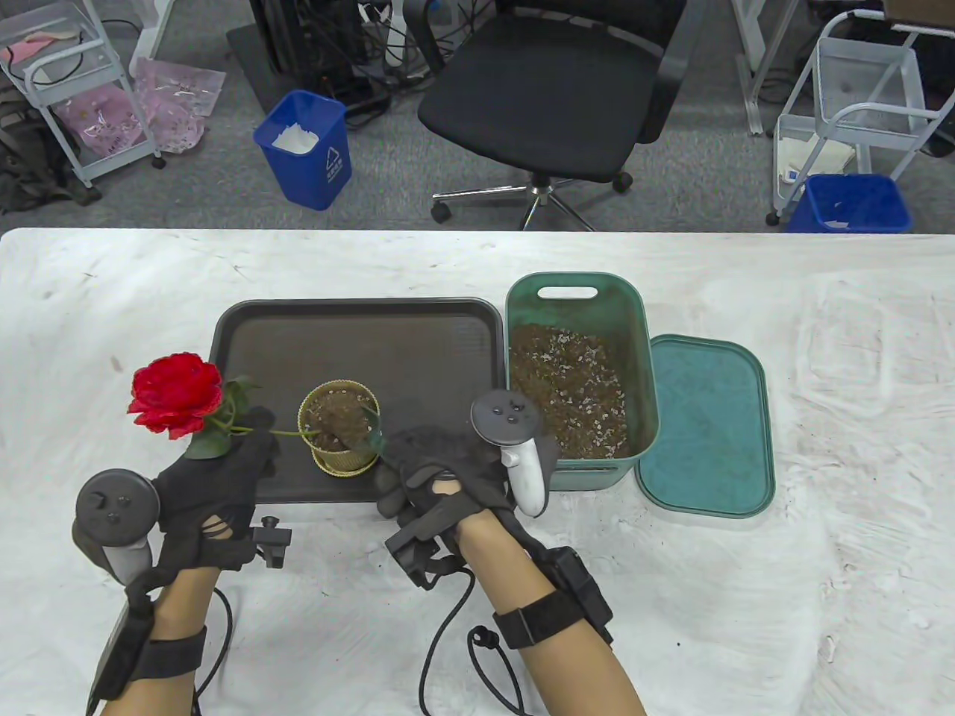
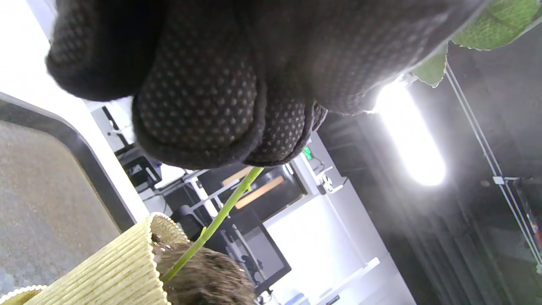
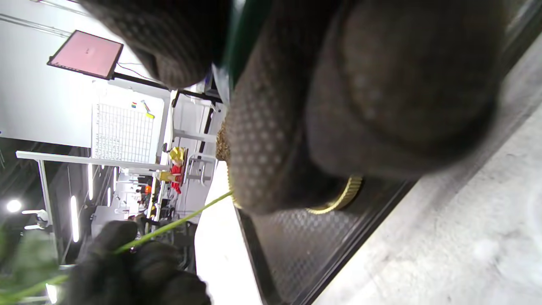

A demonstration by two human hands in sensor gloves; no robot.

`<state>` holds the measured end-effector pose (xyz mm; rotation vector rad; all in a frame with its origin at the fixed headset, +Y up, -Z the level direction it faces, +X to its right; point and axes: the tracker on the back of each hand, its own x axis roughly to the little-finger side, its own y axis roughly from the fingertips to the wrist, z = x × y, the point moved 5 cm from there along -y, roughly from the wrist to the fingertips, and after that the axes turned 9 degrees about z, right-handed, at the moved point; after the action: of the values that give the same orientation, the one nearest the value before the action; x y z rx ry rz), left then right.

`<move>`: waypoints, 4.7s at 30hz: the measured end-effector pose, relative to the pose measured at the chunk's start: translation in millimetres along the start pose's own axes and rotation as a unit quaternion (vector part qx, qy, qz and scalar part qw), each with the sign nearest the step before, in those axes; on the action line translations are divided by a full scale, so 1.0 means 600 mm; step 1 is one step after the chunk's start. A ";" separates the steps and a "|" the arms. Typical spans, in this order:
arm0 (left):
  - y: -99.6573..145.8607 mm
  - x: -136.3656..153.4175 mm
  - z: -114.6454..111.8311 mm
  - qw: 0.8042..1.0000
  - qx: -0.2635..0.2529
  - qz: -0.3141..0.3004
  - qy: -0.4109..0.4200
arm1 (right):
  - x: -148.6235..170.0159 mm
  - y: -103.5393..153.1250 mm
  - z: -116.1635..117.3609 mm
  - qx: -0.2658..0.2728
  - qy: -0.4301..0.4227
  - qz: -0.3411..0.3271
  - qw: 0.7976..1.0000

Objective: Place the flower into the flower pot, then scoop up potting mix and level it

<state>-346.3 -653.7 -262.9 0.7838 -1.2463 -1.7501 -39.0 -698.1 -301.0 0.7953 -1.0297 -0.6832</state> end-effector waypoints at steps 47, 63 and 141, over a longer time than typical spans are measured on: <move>0.002 0.003 0.003 1.000 -0.009 0.004 -0.002 | -0.129 0.132 -0.324 0.405 0.312 -0.059 0.857; -0.002 0.014 0.012 1.000 -0.015 0.020 0.008 | -0.061 -0.102 -0.373 0.297 0.399 0.170 0.851; -0.006 0.013 0.009 1.000 -0.003 0.016 0.013 | -0.036 -0.025 -0.011 -0.053 0.117 0.073 0.989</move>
<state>-355.9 -657.7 -264.9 0.7774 -1.2295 -1.7119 -42.6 -687.5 -325.4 0.6817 -0.8227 -0.5015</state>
